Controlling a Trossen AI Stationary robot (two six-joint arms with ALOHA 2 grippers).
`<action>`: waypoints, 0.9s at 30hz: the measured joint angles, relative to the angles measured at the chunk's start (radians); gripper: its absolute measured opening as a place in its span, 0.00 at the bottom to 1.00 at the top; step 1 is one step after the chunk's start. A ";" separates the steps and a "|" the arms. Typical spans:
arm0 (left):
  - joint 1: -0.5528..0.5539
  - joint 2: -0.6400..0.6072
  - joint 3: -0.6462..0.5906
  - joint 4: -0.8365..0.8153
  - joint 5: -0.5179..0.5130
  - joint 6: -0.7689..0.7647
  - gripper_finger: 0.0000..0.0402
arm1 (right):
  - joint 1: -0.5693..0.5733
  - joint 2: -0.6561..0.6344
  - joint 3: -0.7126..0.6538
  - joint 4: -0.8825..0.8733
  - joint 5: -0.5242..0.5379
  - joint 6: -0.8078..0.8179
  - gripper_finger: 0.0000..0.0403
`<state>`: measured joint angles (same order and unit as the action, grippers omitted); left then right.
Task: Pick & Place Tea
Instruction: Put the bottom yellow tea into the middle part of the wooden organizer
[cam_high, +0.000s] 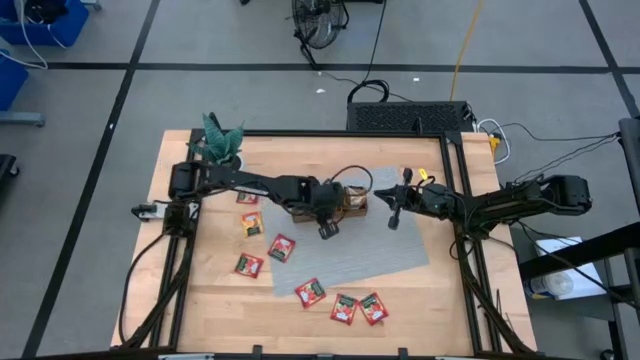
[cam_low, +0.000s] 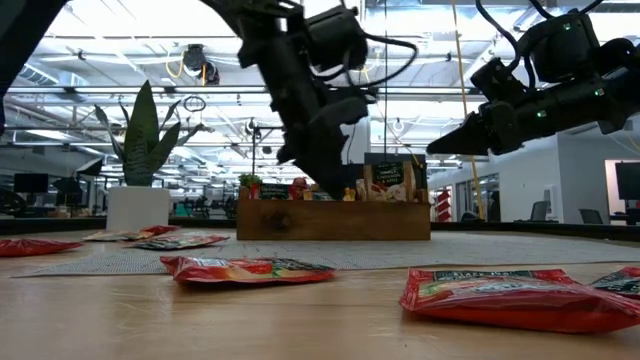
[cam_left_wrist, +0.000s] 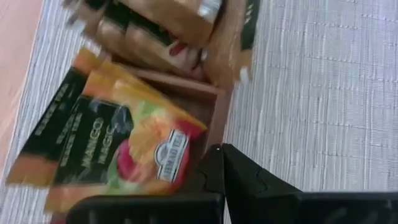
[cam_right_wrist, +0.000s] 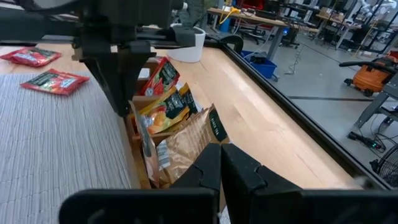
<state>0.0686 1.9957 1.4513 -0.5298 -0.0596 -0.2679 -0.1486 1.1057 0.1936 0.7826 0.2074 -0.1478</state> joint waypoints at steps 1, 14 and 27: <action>0.000 0.014 0.024 -0.027 -0.004 0.012 0.00 | 0.000 0.000 0.000 0.000 0.000 -0.001 0.00; 0.022 0.031 0.164 -0.194 -0.066 0.081 0.00 | 0.000 0.000 0.000 -0.013 0.000 -0.015 0.00; 0.030 0.148 0.165 -0.214 -0.022 0.077 0.00 | 0.000 0.000 0.000 -0.012 0.000 -0.021 0.00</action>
<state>0.0990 2.1437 1.6161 -0.7435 -0.0813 -0.1910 -0.1487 1.1057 0.1936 0.7706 0.2078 -0.1687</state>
